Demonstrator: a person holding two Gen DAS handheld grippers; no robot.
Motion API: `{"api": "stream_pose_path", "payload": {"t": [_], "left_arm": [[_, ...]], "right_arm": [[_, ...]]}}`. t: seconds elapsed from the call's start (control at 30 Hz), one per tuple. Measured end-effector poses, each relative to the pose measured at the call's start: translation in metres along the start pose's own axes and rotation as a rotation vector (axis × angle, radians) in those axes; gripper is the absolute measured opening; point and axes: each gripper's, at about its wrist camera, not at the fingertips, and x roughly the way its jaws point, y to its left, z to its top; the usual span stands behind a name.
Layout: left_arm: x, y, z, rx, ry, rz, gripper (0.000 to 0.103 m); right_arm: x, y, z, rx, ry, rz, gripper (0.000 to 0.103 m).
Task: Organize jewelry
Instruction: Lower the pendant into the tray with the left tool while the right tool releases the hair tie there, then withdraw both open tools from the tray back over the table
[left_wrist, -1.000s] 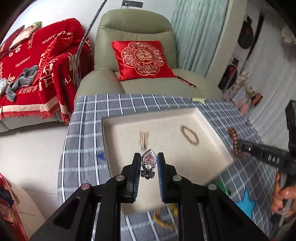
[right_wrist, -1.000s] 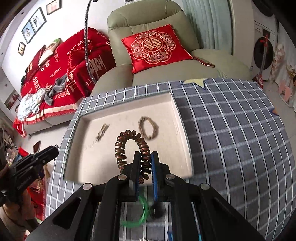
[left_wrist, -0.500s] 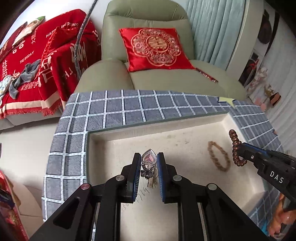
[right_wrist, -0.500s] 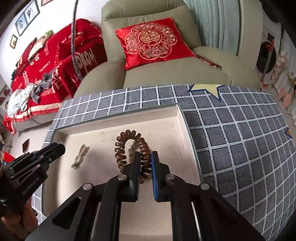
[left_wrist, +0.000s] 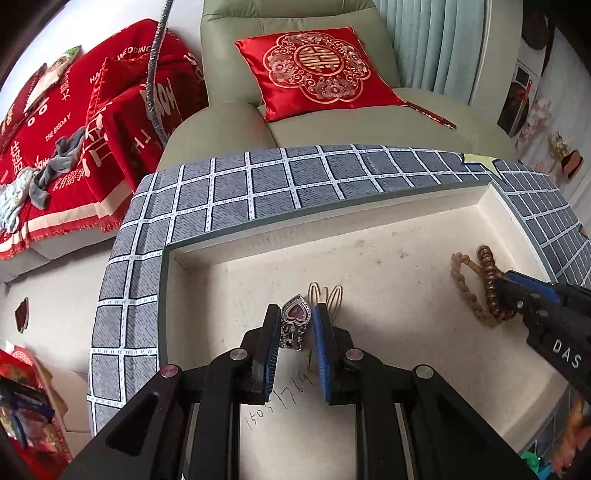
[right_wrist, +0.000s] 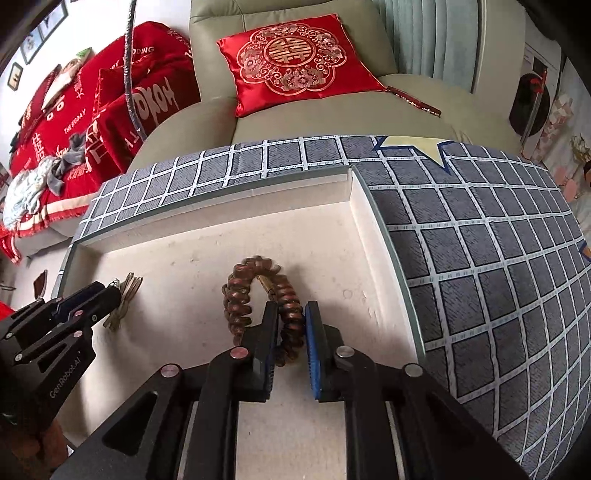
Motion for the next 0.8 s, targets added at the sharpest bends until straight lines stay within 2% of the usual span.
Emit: {"api": "stream_pose_path", "payload": {"t": [0.03,0.1,0.27,0.4,0.43,0.47,0.5,0.57,0.77,0.8], "left_arm": [[0.0,0.0,-0.001,-0.003,-0.001,0.0,0.033],[0.0,0.0,0.0,-0.004,-0.003,0.001,0.033],[-0.005,0.002,-0.002,-0.014,-0.018,0.007,0.033],[-0.009,0.005,-0.002,-0.027,-0.028,-0.005,0.033],[-0.01,0.006,-0.001,-0.033,-0.03,-0.01,0.044],[-0.011,0.007,-0.001,-0.04,-0.031,-0.012,0.088],[-0.014,0.009,-0.002,-0.054,-0.039,-0.012,0.103],[-0.025,0.011,-0.002,-0.064,-0.091,-0.012,0.103],[-0.048,0.002,-0.002,-0.02,-0.137,-0.03,0.103],[-0.052,0.001,-0.002,-0.017,-0.143,-0.037,0.103]], "right_arm": [[-0.001,0.0,0.0,0.004,-0.004,0.002,0.044],[-0.006,-0.002,-0.001,0.012,-0.018,0.021,0.057],[-0.023,-0.008,0.0,0.064,-0.052,0.075,0.06],[-0.04,-0.01,-0.003,0.08,-0.084,0.08,0.061],[-0.044,-0.011,-0.004,0.084,-0.09,0.08,0.061],[-0.046,-0.011,-0.005,0.088,-0.094,0.08,0.061],[-0.051,-0.012,-0.006,0.095,-0.099,0.084,0.061],[-0.056,-0.015,-0.008,0.102,-0.106,0.087,0.061],[-0.072,-0.015,-0.017,0.096,-0.121,0.078,0.061],[-0.074,-0.016,-0.02,0.099,-0.123,0.087,0.065]]}}
